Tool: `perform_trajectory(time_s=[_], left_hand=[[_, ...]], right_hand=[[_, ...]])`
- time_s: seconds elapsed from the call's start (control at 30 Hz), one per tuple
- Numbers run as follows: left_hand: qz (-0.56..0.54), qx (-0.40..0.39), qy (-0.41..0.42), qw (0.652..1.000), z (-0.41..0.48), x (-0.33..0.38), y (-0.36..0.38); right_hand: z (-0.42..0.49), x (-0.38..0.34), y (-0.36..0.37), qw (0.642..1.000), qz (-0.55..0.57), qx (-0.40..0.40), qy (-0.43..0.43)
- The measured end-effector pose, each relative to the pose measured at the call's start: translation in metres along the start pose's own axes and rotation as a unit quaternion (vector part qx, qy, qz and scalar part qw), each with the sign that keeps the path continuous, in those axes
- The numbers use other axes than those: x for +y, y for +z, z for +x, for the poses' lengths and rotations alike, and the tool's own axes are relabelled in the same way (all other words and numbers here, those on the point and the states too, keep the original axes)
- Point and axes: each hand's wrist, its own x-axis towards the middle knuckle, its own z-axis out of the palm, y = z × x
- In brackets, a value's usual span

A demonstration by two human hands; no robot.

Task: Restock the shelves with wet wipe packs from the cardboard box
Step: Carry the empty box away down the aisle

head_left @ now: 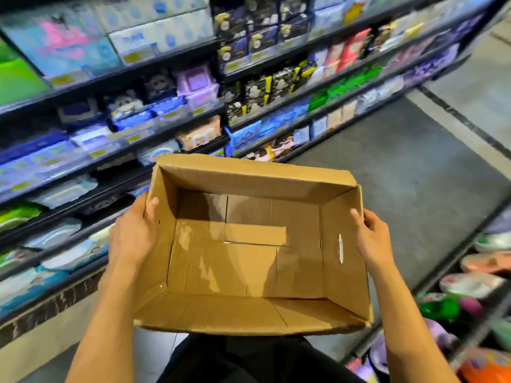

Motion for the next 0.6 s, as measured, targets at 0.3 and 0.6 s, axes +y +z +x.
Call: perform_trajectory(time_s=[0.3, 0.6], left_hand=[[0.041, -0.080, 0.153, 0.984, 0.114, 0.084, 0.017], [0.074, -0.140, 0.312, 0.937, 0.172, 0.206, 0.045]], right_hand=[[0.007, 0.004, -0.013, 0.982, -0.029, 0.163, 0.093], [-0.007, 0.009, -0.038, 0.937, 0.032, 0.295, 0.184]])
